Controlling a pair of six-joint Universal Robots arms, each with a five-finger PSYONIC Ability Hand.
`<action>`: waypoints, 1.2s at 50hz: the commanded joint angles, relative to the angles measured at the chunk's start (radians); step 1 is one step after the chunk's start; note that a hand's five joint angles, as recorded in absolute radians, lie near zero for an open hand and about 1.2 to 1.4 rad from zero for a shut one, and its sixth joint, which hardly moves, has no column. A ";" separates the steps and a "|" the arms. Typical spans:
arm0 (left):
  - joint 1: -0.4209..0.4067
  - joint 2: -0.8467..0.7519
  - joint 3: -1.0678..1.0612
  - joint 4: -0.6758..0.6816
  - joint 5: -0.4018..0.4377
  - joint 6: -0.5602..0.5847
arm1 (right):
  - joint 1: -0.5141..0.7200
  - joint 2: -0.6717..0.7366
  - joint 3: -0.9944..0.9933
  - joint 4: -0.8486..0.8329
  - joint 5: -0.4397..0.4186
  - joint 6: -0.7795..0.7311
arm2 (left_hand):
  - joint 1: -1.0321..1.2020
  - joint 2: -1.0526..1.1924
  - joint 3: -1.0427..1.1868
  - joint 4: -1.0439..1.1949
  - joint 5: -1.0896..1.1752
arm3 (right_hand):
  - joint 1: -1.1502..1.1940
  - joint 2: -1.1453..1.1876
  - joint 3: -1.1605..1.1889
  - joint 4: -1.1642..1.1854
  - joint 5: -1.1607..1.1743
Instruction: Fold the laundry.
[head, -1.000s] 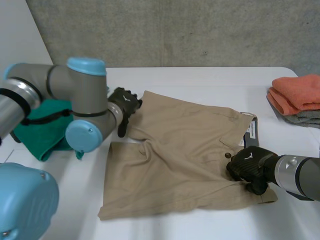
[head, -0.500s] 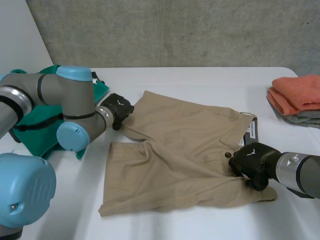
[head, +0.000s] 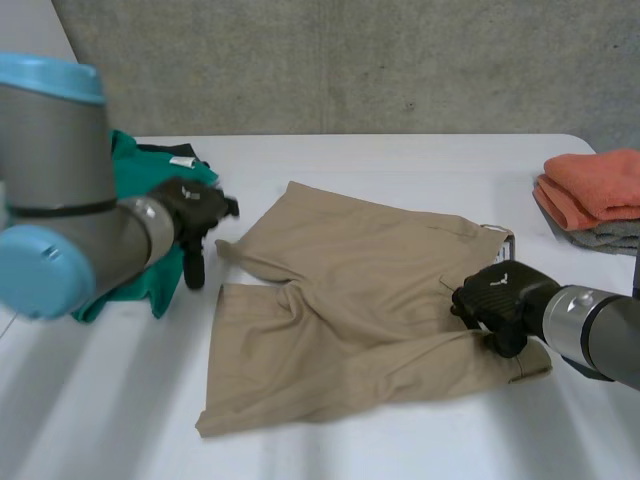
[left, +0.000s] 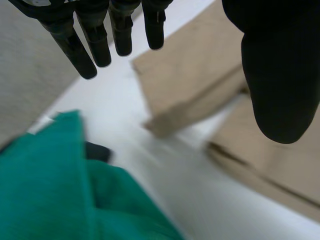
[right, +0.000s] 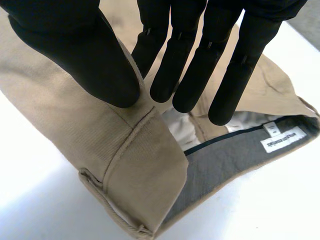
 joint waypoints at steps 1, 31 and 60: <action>-0.037 0.179 -0.359 -0.017 0.067 -0.079 | -0.003 -0.012 -0.016 -0.023 0.040 0.112 | 0.154 0.150 0.152 0.151 0.143 | 0.279 0.219 0.208 0.200 0.197; -0.205 0.069 -0.453 -0.135 0.041 0.111 | -0.158 -0.040 0.136 0.423 -0.060 -0.537 | 1.155 1.151 1.153 1.153 1.144 | 0.279 0.219 0.208 0.200 0.197; -0.182 -0.733 1.011 0.198 -0.083 0.108 | -0.018 0.437 -0.346 -0.699 0.201 -0.038 | 1.155 1.151 1.153 1.153 1.144 | 0.261 0.201 0.190 0.182 0.179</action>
